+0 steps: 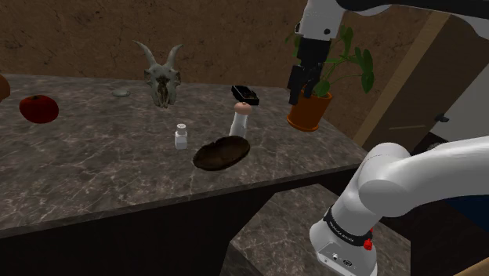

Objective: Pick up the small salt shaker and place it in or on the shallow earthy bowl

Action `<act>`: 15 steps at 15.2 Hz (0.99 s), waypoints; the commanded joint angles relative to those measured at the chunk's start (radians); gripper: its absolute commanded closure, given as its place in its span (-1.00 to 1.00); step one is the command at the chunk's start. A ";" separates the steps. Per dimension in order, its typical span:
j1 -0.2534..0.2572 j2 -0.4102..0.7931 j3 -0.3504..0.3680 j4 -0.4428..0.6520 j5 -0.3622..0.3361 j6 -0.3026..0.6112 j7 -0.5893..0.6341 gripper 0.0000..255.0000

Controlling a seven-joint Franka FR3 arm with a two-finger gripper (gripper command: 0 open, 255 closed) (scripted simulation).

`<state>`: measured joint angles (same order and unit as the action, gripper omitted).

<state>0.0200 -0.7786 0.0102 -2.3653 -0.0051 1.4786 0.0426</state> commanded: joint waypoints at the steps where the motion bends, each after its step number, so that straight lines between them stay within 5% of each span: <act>1: 0.000 0.000 0.000 0.000 0.000 0.000 0.000 -1.00; 15: 0.035 0.416 0.138 0.081 0.008 0.413 0.125 -1.00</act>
<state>0.0545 -0.4006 0.1389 -2.2962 0.0073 1.8590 0.1574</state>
